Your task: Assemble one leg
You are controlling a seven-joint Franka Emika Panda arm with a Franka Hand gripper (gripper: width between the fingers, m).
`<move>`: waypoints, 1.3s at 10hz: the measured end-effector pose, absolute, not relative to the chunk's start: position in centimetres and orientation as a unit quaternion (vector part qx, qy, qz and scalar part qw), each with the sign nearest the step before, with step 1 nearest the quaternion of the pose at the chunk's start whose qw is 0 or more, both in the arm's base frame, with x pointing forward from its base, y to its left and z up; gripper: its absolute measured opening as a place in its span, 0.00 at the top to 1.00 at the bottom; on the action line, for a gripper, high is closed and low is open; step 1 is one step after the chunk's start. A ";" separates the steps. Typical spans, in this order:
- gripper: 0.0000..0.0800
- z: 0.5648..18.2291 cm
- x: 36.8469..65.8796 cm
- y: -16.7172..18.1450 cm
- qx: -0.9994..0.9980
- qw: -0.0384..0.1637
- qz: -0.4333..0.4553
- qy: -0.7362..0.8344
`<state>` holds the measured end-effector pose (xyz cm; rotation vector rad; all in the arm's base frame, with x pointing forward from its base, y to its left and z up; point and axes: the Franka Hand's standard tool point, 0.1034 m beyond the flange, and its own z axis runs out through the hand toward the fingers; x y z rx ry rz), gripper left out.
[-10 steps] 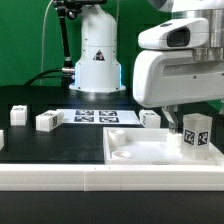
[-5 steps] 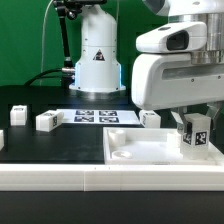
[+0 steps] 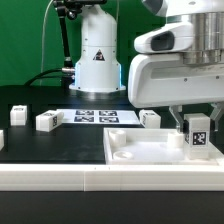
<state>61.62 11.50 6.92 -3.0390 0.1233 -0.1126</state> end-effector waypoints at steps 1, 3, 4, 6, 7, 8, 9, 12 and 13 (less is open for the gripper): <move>0.64 6.9 61.4 11.5 -0.993 0.053 -0.045 0.092; 0.64 6.9 61.3 11.6 -0.969 0.064 -0.054 0.233; 0.64 6.8 61.3 11.6 -0.950 0.069 -0.057 0.299; 0.64 6.8 61.3 11.6 -0.910 0.077 -0.049 0.403; 0.63 6.8 61.3 11.6 -0.890 0.079 -0.044 0.446; 0.63 6.8 61.3 11.5 -0.876 0.084 -0.040 0.474; 0.63 6.8 61.3 11.5 -0.870 0.087 -0.038 0.485; 0.39 6.8 61.3 11.5 -0.885 0.085 -0.041 0.456; 0.23 6.9 61.4 11.3 -0.895 0.085 -0.044 0.435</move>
Offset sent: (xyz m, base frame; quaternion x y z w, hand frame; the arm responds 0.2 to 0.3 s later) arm -0.0147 0.0057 -0.0131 0.0000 0.0224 0.3601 0.9326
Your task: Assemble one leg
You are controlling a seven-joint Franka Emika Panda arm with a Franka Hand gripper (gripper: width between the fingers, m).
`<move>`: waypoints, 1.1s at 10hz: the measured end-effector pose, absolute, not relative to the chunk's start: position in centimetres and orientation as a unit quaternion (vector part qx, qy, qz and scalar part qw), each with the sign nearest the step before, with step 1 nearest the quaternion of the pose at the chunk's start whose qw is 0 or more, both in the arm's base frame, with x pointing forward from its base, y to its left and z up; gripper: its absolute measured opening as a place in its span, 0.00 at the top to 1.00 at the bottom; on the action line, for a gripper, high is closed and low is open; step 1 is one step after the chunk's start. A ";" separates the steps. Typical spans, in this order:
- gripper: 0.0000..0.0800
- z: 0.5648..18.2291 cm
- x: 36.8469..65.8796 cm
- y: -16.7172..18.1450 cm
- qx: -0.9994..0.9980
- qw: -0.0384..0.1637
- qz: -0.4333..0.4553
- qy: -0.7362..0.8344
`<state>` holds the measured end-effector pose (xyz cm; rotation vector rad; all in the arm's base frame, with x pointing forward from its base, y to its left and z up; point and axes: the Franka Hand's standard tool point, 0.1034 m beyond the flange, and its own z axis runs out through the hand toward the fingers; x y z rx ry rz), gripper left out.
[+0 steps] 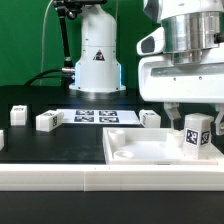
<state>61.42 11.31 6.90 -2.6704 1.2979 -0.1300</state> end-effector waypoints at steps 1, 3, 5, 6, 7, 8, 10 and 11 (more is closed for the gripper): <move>0.20 6.9 61.5 11.2 -0.921 0.081 -0.049 0.378; 0.19 7.1 61.6 11.3 -0.962 0.073 -0.058 0.256; 0.19 7.3 61.7 11.6 -0.987 0.062 -0.057 0.139; 0.19 7.4 61.7 11.9 -0.993 0.056 -0.053 0.090; 0.19 7.5 61.6 12.3 -0.997 0.048 -0.051 0.046; 0.19 7.5 61.5 12.6 -0.998 0.036 -0.052 -0.016; 0.19 7.3 61.2 12.4 -0.995 0.026 -0.047 -0.085; 0.19 7.2 61.2 12.1 -0.988 0.019 -0.046 -0.149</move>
Offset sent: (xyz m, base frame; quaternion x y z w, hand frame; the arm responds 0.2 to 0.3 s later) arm 0.0055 0.0090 0.0034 -0.0298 -0.0096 -0.3344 0.9419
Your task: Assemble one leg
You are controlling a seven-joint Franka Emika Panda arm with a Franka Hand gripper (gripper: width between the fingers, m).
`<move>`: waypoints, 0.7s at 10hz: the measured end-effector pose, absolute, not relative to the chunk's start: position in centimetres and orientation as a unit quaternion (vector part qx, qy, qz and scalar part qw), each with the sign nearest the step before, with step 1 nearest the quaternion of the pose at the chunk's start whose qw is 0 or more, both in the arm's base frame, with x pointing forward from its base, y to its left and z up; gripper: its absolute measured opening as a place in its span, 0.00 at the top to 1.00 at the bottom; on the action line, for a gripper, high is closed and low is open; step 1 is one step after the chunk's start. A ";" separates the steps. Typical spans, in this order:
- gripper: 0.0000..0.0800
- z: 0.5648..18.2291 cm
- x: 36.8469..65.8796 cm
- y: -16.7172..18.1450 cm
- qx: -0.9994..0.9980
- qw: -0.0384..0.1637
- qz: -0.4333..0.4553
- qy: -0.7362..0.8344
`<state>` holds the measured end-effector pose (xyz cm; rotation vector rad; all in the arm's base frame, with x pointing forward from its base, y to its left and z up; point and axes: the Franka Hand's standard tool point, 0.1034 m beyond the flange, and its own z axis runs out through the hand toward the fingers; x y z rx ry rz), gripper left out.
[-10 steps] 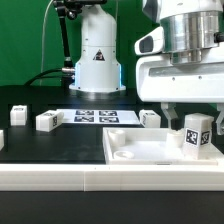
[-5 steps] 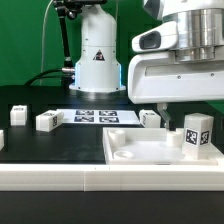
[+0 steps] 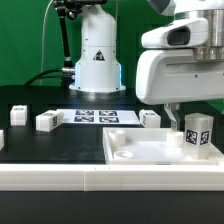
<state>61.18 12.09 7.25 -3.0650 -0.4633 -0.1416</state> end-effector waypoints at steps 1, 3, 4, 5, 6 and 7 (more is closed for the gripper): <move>0.19 7.2 61.1 11.9 -0.982 0.017 -0.046 -0.183; 0.30 7.2 61.2 11.7 -0.977 0.016 -0.049 -0.206; 0.47 7.2 61.2 11.7 -0.977 0.016 -0.049 -0.205; 0.47 7.2 61.2 11.7 -0.977 0.016 -0.049 -0.205; 0.64 7.2 61.2 11.7 -0.977 0.016 -0.049 -0.205; 0.64 7.2 61.2 11.7 -0.980 0.017 -0.048 -0.190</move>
Offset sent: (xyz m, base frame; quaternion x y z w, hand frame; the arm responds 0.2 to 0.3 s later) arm 0.0000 0.0000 0.0000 0.0000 0.0000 0.0000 1.0000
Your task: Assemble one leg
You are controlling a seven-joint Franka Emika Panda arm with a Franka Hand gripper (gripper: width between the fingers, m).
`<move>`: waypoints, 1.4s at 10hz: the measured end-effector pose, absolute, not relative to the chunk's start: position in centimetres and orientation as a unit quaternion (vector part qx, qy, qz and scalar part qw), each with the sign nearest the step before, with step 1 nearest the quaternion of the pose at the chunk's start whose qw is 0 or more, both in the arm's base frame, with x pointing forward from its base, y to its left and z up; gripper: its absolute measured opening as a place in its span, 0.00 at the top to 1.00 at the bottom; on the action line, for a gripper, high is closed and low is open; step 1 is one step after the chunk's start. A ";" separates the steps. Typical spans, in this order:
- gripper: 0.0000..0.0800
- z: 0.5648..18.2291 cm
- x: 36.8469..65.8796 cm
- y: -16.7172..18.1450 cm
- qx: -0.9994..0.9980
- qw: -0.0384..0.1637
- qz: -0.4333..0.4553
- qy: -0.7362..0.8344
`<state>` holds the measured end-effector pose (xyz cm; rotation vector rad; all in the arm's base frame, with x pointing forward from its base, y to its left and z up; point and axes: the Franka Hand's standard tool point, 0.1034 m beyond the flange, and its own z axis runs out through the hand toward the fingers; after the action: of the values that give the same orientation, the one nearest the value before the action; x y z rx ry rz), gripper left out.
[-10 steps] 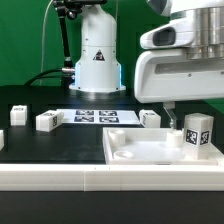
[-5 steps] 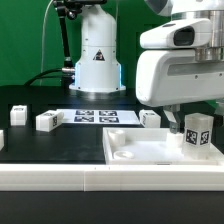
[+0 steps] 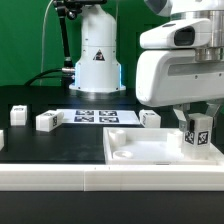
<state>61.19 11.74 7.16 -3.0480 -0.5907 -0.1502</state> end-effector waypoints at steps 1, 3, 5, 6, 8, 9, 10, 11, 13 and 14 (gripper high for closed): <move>0.64 7.2 61.2 11.7 -0.983 0.019 -0.048 -0.175; 0.64 7.2 61.3 11.7 -0.997 0.032 -0.049 -0.040; 0.64 7.3 61.4 11.8 -0.996 0.038 -0.048 0.069; 0.64 7.3 61.3 11.8 -0.993 0.039 -0.047 0.105; 0.63 7.1 61.2 11.8 -0.979 0.039 -0.043 0.196; 0.63 7.0 61.1 11.4 -0.970 0.035 -0.043 0.237; 0.63 7.0 61.2 11.0 -0.964 0.031 -0.044 0.261; 0.62 7.1 61.2 10.5 -0.955 0.027 -0.046 0.292; 0.62 7.1 61.2 9.9 -0.940 0.019 -0.048 0.336; 0.62 7.1 61.2 9.6 -0.939 0.016 -0.050 0.339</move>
Offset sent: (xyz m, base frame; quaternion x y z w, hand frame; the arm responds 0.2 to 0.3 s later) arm -0.0022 -0.0039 0.0041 -0.0003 0.0185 0.3055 0.9520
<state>61.16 9.64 7.07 -2.9208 1.0533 -0.1547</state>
